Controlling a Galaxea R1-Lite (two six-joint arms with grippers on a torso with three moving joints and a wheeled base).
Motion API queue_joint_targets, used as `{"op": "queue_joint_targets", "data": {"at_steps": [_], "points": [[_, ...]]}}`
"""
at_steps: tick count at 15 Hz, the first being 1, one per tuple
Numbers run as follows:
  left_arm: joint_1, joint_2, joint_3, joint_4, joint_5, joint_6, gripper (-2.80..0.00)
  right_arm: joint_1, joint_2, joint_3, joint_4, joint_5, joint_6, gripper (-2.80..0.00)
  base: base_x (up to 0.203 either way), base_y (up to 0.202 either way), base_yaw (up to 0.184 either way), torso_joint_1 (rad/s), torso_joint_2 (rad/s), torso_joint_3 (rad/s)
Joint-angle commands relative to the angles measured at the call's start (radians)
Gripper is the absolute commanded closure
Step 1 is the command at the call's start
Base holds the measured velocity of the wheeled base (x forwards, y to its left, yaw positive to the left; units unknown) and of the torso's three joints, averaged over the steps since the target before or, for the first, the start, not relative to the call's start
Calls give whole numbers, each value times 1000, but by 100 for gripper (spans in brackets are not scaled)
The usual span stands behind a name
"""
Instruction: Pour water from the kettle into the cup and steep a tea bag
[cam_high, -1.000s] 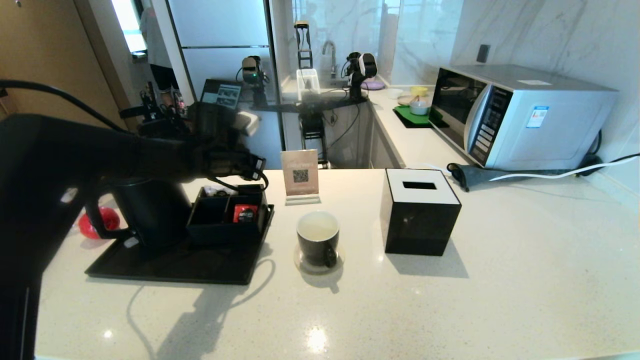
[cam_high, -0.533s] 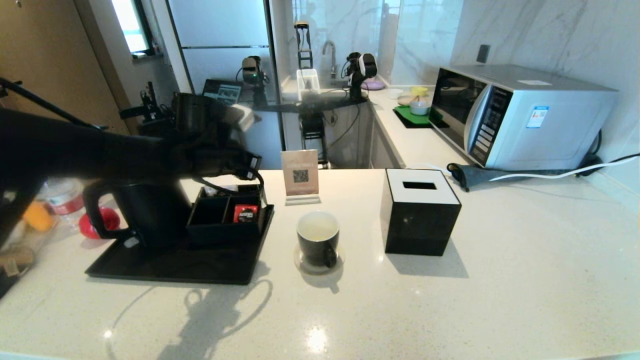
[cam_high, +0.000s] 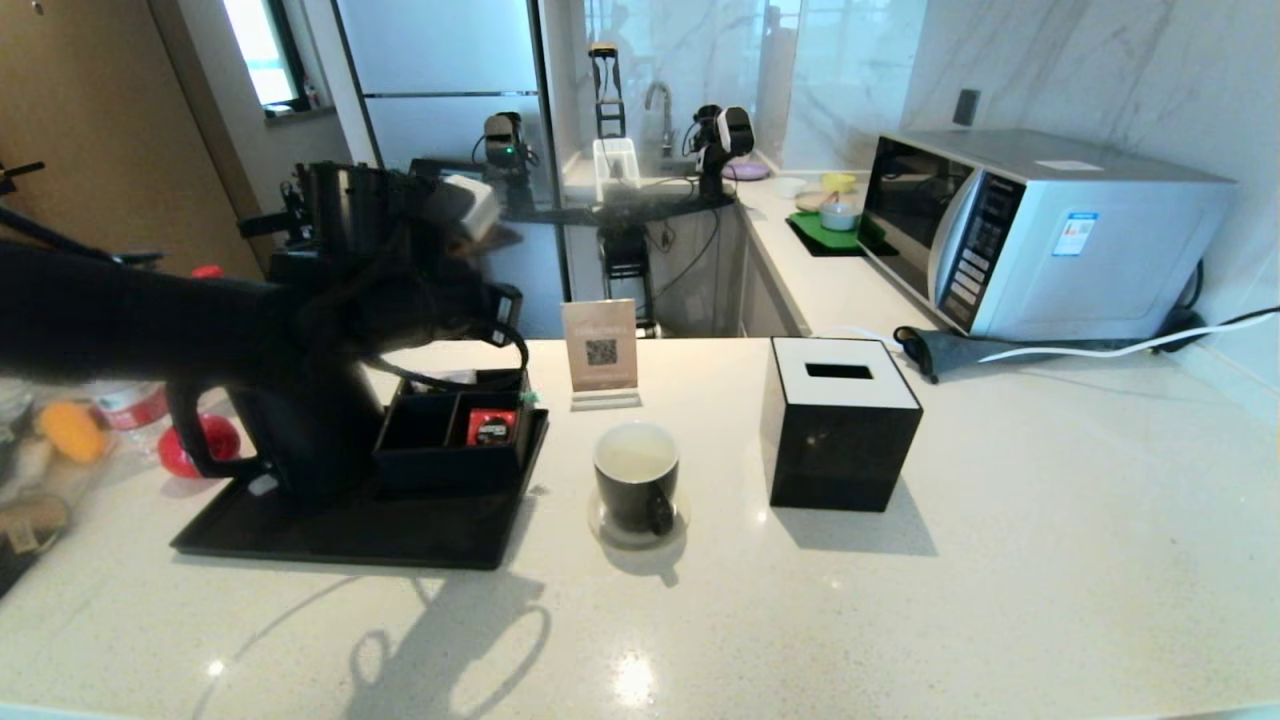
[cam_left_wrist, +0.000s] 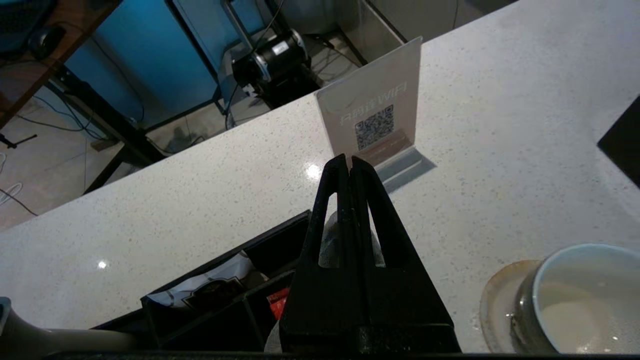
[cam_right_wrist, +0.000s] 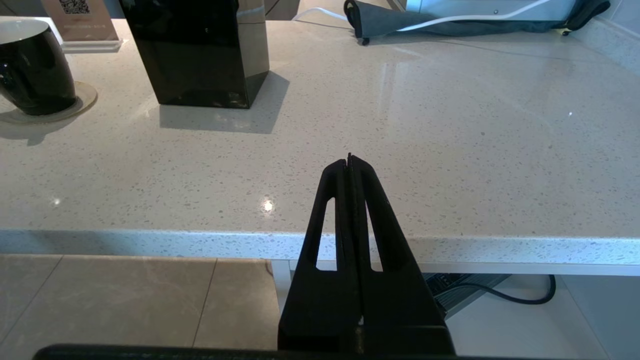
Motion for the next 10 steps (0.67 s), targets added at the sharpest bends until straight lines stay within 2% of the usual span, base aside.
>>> {"op": "queue_joint_targets", "data": {"at_steps": [1,4,10], "points": [[-22,-59,12,2,1,0,0,0,0,0,0,0,0,0,0,0,0,0,0,0],[-46,-112,43,8,2,-1,0,0,0,0,0,0,-1,0,0,0,0,0,0,0],[-97,-275,222,32,2,-3,0,0,0,0,0,0,-1,0,0,0,0,0,0,0]]}}
